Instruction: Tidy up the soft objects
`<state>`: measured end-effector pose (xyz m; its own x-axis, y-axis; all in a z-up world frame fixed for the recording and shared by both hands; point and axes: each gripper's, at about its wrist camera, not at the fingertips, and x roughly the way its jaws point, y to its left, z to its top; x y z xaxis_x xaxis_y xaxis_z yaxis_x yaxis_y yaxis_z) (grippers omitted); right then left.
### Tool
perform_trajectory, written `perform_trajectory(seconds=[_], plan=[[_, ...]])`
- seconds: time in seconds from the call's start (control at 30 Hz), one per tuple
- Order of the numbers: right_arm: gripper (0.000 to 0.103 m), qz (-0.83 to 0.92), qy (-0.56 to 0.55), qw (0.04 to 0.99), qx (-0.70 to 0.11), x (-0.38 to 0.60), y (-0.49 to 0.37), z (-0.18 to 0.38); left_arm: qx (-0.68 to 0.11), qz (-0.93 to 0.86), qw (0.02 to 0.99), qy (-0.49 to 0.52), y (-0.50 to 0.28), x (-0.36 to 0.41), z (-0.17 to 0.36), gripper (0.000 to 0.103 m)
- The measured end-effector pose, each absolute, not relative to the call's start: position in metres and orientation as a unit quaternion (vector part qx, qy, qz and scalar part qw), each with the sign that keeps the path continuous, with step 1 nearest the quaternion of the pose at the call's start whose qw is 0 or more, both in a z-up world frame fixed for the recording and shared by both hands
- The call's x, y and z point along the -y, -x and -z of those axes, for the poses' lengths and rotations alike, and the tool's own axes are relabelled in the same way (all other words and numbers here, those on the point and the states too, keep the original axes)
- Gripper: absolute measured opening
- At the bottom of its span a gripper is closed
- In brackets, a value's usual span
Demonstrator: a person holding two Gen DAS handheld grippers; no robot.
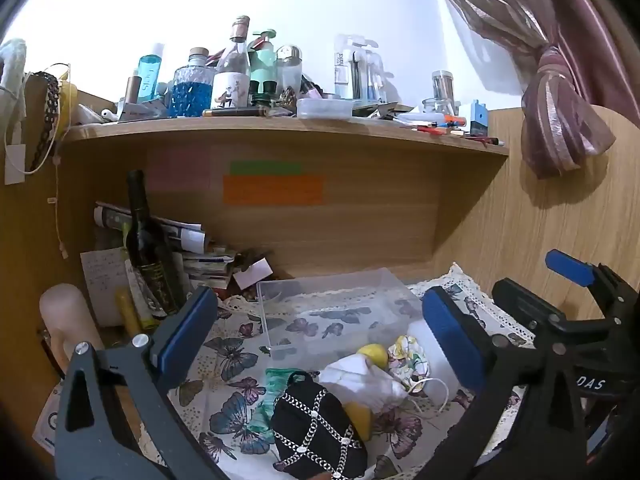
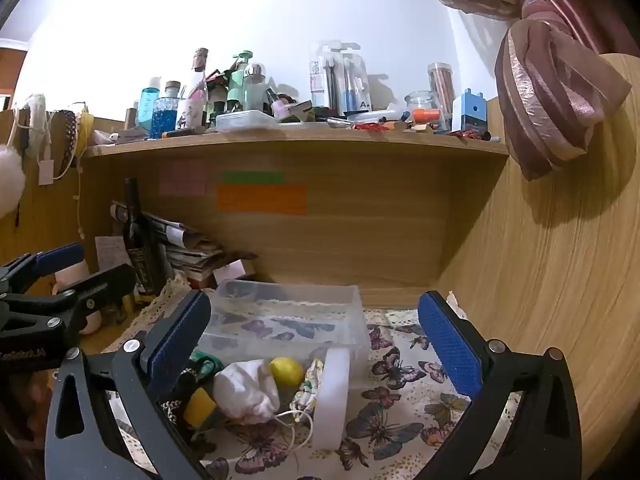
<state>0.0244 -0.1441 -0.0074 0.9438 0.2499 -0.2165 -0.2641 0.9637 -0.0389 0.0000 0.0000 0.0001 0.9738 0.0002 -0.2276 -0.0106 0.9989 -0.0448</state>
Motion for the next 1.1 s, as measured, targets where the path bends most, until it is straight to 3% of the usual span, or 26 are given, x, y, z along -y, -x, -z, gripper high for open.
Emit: perform_trajectory(seconds=[1.1], plan=[[0.103, -0.131, 0.027, 0.986, -0.095, 0.1469, -0.0190, 0.0036, -0.097, 0.006, 0.995, 0.021, 0.0025, 0.0017, -0.0091, 0.103]])
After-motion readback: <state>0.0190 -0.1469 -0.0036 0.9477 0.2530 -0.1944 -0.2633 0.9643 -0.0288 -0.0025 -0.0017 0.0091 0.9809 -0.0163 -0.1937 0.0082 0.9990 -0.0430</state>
